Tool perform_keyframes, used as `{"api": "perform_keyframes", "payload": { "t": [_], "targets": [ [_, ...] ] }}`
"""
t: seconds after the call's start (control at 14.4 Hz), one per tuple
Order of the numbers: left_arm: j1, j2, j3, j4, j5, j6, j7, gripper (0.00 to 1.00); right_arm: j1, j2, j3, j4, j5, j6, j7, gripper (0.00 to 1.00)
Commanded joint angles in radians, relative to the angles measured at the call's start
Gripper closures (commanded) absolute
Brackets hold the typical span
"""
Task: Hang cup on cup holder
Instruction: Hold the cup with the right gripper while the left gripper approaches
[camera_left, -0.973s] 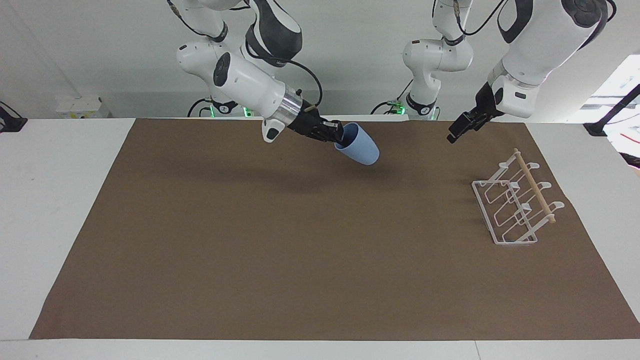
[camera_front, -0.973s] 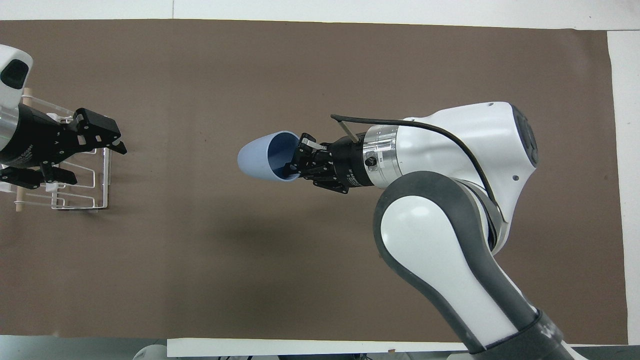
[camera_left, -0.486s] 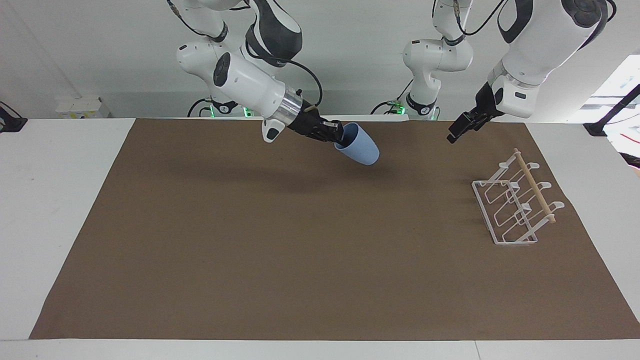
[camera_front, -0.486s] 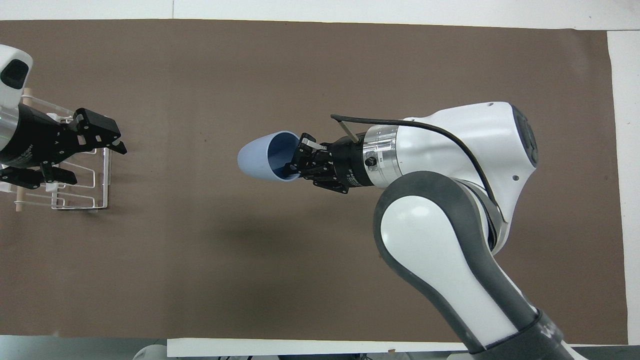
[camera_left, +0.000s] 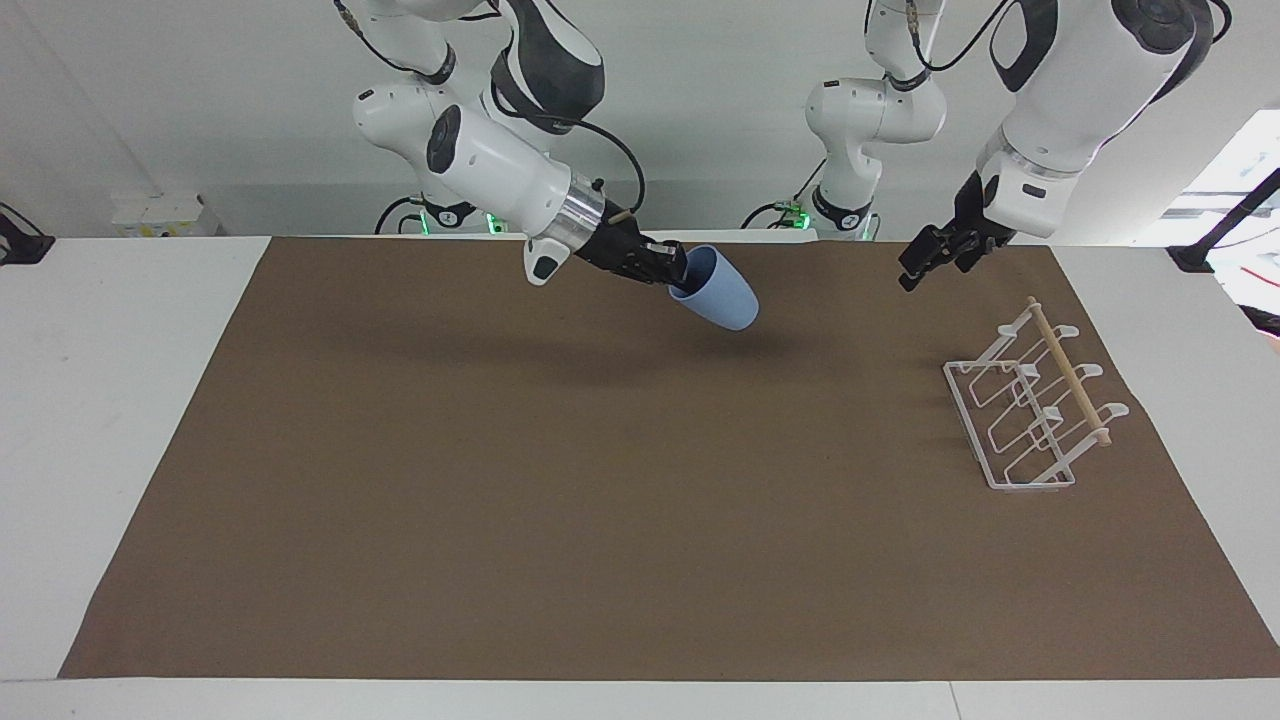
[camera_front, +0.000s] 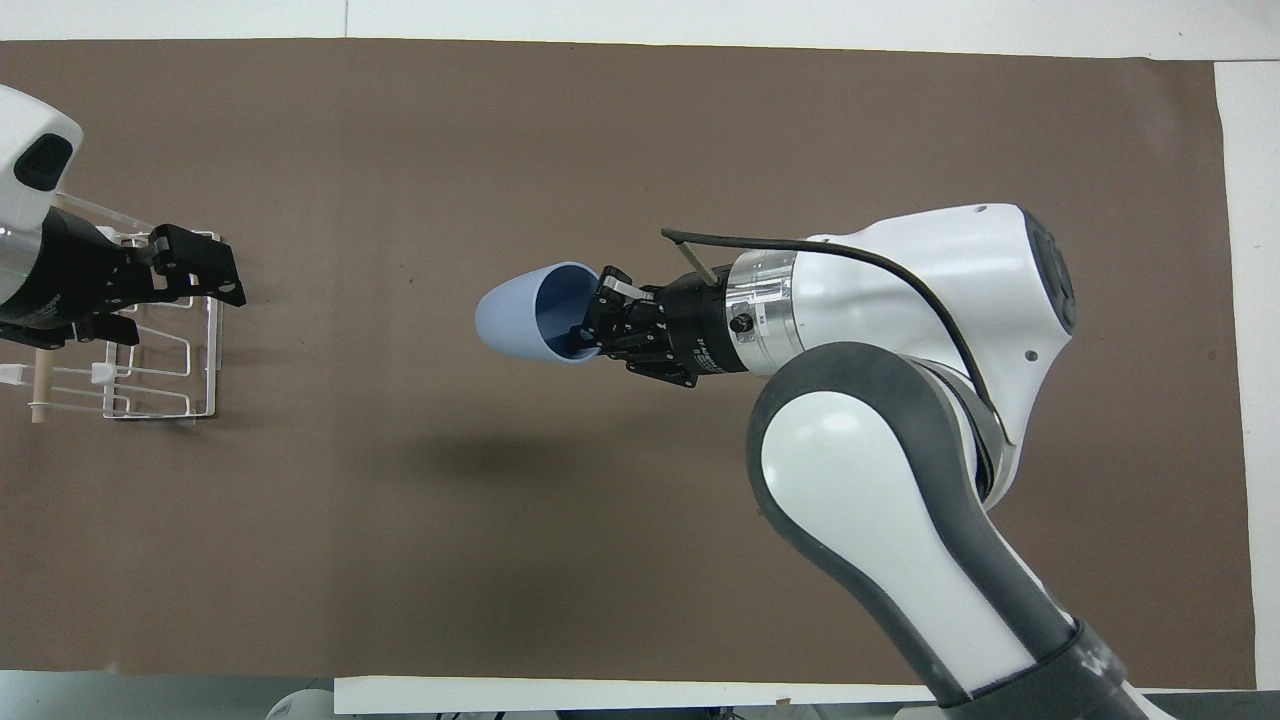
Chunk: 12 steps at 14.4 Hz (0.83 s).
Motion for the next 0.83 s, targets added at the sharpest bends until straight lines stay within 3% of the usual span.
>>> {"api": "perform_keyframes", "payload": {
  "t": [0.0,0.21,0.42,0.76],
  "targets": [
    [-0.017,-0.047,0.013,-0.061,0.033,0.033,0.083,0.00,-0.003,0.001,0.004,0.000,0.020,0.007,0.006,1.00],
    [-0.017,-0.045,0.009,-0.059,0.013,0.052,-0.037,0.00,-0.003,0.001,0.004,0.000,0.020,0.007,0.006,1.00],
    [-0.025,-0.040,0.008,-0.059,-0.123,0.145,-0.393,0.00,-0.003,0.001,0.004,0.000,0.020,0.007,0.006,1.00],
    [-0.031,-0.027,0.002,-0.038,-0.312,0.145,-0.979,0.00,-0.003,-0.001,0.004,-0.001,0.020,0.005,0.006,1.00]
  ]
}}
